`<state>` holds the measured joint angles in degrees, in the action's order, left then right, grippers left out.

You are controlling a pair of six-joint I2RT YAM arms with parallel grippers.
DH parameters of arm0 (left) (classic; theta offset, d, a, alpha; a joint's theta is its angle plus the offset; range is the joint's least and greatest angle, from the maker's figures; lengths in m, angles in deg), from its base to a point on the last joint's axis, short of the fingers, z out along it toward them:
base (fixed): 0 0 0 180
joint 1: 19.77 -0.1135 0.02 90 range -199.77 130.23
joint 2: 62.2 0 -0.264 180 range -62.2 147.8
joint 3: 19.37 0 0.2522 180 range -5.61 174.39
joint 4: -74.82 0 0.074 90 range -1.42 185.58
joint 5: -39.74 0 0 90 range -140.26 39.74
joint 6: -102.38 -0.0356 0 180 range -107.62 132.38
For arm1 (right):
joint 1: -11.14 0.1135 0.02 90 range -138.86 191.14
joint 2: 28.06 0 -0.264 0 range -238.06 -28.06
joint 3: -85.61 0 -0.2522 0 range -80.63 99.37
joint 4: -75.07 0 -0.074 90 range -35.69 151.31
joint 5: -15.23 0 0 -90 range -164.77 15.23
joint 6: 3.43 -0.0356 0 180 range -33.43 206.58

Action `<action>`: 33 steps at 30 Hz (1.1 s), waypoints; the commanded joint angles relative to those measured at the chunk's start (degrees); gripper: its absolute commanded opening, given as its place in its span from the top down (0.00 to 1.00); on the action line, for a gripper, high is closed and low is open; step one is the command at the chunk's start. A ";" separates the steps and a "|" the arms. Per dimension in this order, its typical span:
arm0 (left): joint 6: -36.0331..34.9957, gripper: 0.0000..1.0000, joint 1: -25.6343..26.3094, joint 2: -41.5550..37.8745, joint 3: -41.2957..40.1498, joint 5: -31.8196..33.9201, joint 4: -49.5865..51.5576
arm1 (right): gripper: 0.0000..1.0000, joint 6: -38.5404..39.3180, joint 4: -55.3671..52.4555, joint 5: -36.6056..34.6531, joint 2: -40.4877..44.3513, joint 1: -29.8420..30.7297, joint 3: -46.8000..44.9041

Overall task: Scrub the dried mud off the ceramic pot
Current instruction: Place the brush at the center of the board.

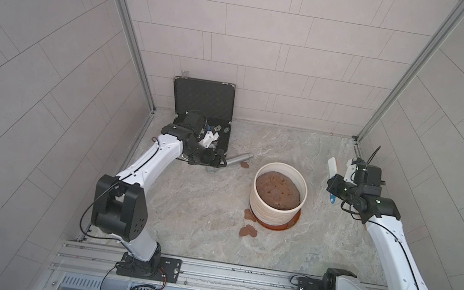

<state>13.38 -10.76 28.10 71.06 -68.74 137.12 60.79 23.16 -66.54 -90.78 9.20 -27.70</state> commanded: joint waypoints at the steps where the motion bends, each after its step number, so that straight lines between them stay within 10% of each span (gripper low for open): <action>1: 0.88 0.00 -4.41 -1.70 -6.99 10.79 -9.28 | 1.00 1.80 5.58 -0.74 -2.72 -0.16 -2.65; 18: 0.13 0.00 -13.32 0.87 -12.95 8.96 -14.09 | 0.99 3.18 5.89 -4.22 -29.25 -0.52 -2.31; 23: 0.27 0.00 -13.37 0.97 -12.99 9.35 -13.91 | 0.66 3.57 5.68 -4.48 -30.32 -0.50 -1.91; 33: 1.92 0.00 -13.18 4.87 -13.30 9.69 -15.71 | 0.45 3.17 3.56 -6.64 -21.19 -0.50 -0.52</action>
<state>14.16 -23.89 30.92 58.71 -59.01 122.23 63.83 27.92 -71.22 -117.49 8.88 -29.43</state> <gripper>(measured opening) 0.999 0.506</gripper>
